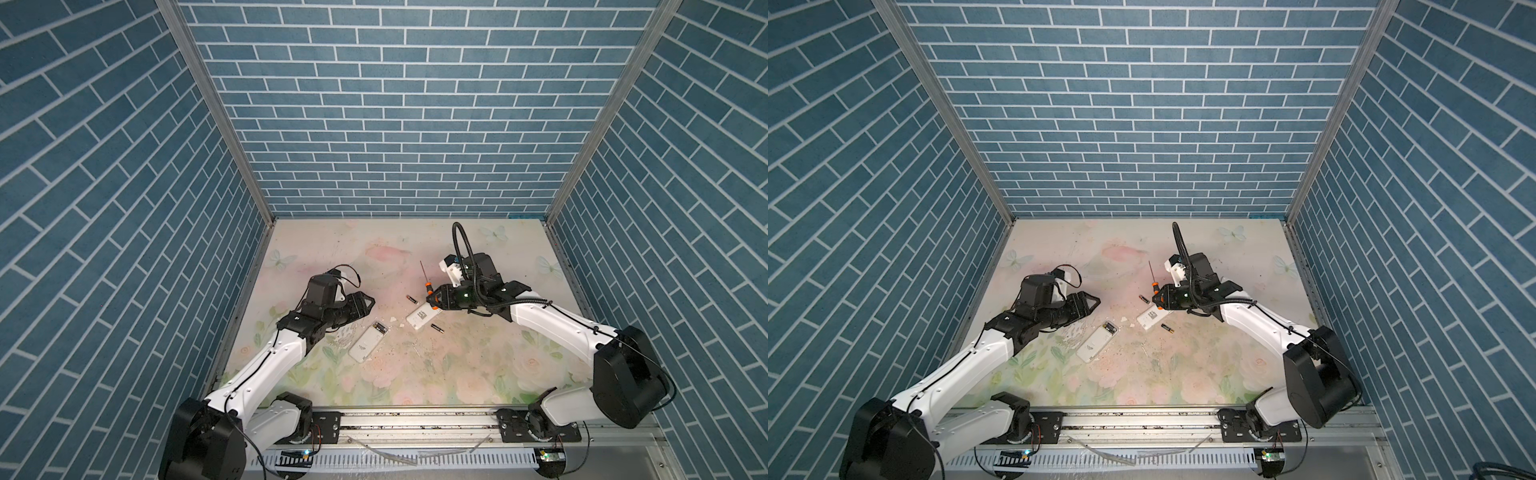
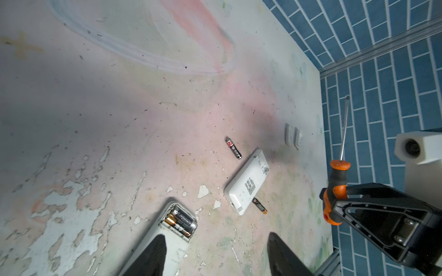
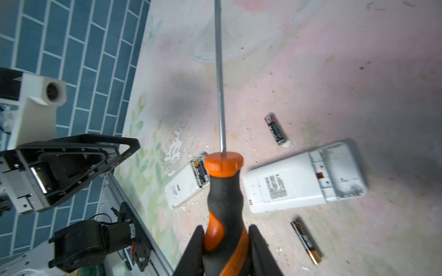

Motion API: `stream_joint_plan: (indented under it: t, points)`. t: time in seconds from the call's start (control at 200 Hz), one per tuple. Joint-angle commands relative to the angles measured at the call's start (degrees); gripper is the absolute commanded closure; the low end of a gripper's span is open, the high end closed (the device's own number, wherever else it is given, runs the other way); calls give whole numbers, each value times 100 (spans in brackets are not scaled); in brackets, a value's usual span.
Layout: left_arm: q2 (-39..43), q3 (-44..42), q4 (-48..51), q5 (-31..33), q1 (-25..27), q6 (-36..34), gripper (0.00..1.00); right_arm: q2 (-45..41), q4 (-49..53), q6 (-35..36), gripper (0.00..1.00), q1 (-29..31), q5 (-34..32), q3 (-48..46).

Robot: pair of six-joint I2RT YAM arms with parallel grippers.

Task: Unload the batteries from the remote control

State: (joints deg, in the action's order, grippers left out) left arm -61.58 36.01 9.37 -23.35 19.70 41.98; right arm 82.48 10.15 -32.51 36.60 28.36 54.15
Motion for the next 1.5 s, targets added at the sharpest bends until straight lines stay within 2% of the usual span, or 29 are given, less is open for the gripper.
stream_joint_plan:
  t: [0.0, 0.155, 0.395, 0.67, 0.885, 1.195, 1.35, 1.495]
  points:
    - [140, 114, -500, -303, 33, 242, 31, 128, -413, -244, 99, 209, 262, 96]
    - [281, -30, -1179, -482, 102, 549, 31, 460, -457, -301, 99, 578, 137, 470]
    - [280, -112, -1768, -603, 312, 599, 31, 961, -885, -484, 100, 926, 193, 891]
    - [-6, -355, -2192, -684, 340, 732, 36, 1205, -903, -440, 100, 1051, 273, 1219]
    - [-613, -412, -3104, -870, 363, 1060, 39, 1287, -815, -416, 100, 1136, 328, 1353]
    - [-905, -324, -3362, -869, 414, 1082, 46, 1358, -634, -312, 100, 1274, 249, 1538]
    - [-892, -344, -3413, -809, 419, 1084, 52, 1412, -620, -311, 100, 1320, 241, 1590]
    - [-817, -336, -3316, -676, 408, 1020, 53, 1397, -538, -285, 100, 1348, 180, 1573]
